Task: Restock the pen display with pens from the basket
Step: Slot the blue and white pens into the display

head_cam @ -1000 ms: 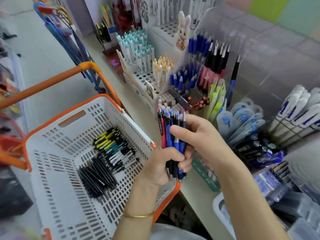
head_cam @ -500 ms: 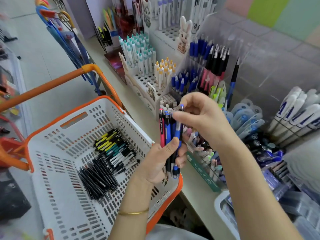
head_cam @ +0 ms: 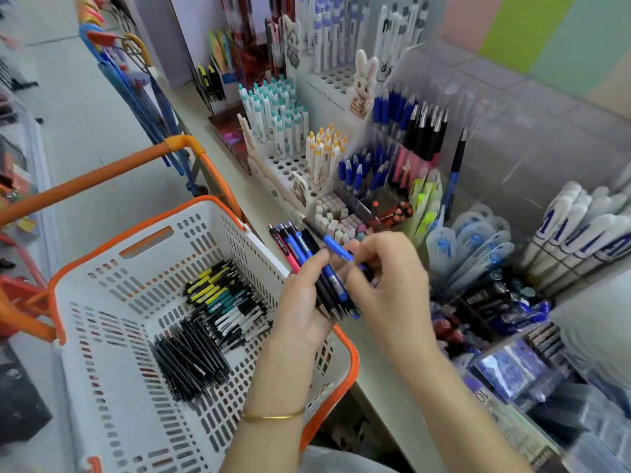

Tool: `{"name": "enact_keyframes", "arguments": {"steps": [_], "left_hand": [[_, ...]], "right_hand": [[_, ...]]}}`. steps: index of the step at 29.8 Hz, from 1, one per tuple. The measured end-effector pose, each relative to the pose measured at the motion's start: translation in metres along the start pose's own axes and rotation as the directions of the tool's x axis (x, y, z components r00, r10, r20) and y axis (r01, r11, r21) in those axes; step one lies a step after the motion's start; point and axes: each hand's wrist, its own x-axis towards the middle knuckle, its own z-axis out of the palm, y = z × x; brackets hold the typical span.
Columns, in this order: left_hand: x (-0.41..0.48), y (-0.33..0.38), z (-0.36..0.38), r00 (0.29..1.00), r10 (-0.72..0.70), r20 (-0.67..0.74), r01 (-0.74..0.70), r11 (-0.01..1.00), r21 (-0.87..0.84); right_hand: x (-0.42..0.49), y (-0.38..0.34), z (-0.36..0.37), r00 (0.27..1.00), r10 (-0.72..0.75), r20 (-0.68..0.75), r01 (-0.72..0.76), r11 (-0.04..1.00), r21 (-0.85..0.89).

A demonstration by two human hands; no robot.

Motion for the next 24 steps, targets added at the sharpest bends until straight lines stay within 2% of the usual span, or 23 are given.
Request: {"name": "enact_keyframes", "arguments": {"steps": [4,7,11,14,16,18,21,24], "left_hand": [[-0.005,0.002,0.004,0.995,0.031,0.092,-0.026,0.998,-0.056],[-0.008,0.002,0.001,0.995,0.055,0.079,-0.054,0.998,-0.011],[-0.014,0.000,-0.003,0.995,0.087,0.041,-0.090,0.993,0.081],[-0.022,-0.001,-0.005,0.994,0.052,0.100,-0.069,0.983,0.172],[-0.026,0.001,-0.007,0.987,0.039,0.155,-0.074,0.971,0.227],[-0.028,0.003,-0.012,0.980,0.015,0.197,-0.063,0.968,0.243],[-0.031,0.006,-0.021,0.974,-0.034,0.223,-0.035,0.954,0.297],[-0.032,0.010,-0.026,0.965,-0.076,0.251,-0.005,0.951,0.309]], "right_hand": [[-0.008,0.008,0.003,0.996,0.024,0.091,-0.019,0.998,-0.062],[-0.007,0.007,-0.005,0.989,0.003,0.146,0.010,0.996,-0.093],[0.011,-0.004,-0.012,0.999,-0.014,0.044,0.018,0.997,-0.077],[0.035,-0.011,-0.004,0.975,-0.016,0.224,0.041,0.993,-0.107],[0.047,-0.016,-0.001,0.923,-0.003,0.386,0.049,0.993,-0.111],[0.054,-0.018,-0.001,0.887,0.013,0.461,-0.004,1.000,-0.021],[0.058,-0.014,-0.002,0.879,0.108,0.464,-0.221,0.955,0.198],[0.059,-0.013,0.001,0.851,0.172,0.497,-0.337,0.903,0.265]]}}
